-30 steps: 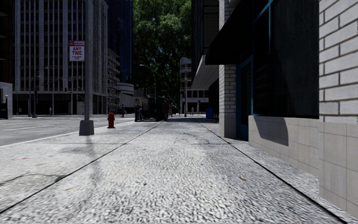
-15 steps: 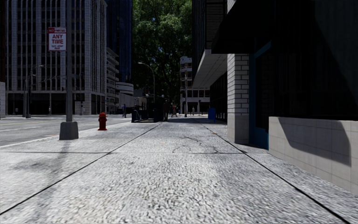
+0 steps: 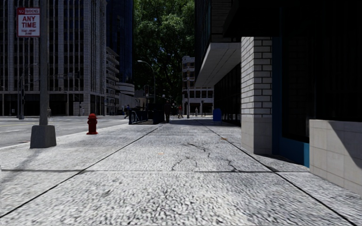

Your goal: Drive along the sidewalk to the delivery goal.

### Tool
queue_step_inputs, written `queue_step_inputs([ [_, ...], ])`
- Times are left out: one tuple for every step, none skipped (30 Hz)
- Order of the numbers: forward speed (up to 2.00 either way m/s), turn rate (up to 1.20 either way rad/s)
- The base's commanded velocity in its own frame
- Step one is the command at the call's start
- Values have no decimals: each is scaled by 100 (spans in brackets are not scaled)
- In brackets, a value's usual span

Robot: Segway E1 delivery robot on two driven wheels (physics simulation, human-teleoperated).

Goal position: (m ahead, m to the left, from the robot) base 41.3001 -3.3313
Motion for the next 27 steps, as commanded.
queue_step_inputs([
  [200, 0],
  [200, -10],
  [200, -13],
  [200, -13],
  [200, -14],
  [200, -14],
  [200, -14],
  [200, -14],
  [200, -14],
  [200, -14],
  [200, -14],
  [200, -14],
  [200, -14],
  [200, -14],
  [200, -14],
  [200, -14],
  [200, -14],
  [200, -14],
  [200, -14],
  [200, -14],
  [200, -14],
  [200, -14],
  [200, -14],
  [200, -14],
  [200, -14],
  [200, -15],
  [200, -23],
])
